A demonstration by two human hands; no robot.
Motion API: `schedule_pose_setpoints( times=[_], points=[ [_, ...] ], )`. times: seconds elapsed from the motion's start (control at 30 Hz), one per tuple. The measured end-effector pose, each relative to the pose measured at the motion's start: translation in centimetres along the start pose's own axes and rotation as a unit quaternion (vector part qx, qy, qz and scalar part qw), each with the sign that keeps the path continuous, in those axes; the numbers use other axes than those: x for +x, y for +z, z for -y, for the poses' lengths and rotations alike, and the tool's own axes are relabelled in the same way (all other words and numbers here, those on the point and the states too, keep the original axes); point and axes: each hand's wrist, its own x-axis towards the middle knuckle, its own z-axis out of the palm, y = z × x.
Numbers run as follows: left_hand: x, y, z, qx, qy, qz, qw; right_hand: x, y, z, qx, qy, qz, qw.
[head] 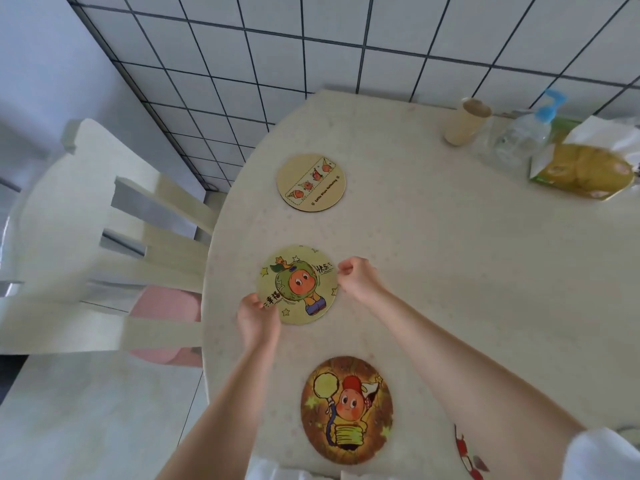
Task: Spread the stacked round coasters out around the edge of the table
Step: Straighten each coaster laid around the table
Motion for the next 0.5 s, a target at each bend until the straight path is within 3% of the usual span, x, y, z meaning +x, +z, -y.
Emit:
schedule_pose_setpoints(
  times=[0.5],
  points=[
    [3.5, -0.3, -2.3, 0.040, 0.083, -0.019, 0.996, 0.1, 2.0, -0.8, 0.046, 0.041, -0.025, 0.998]
  ],
)
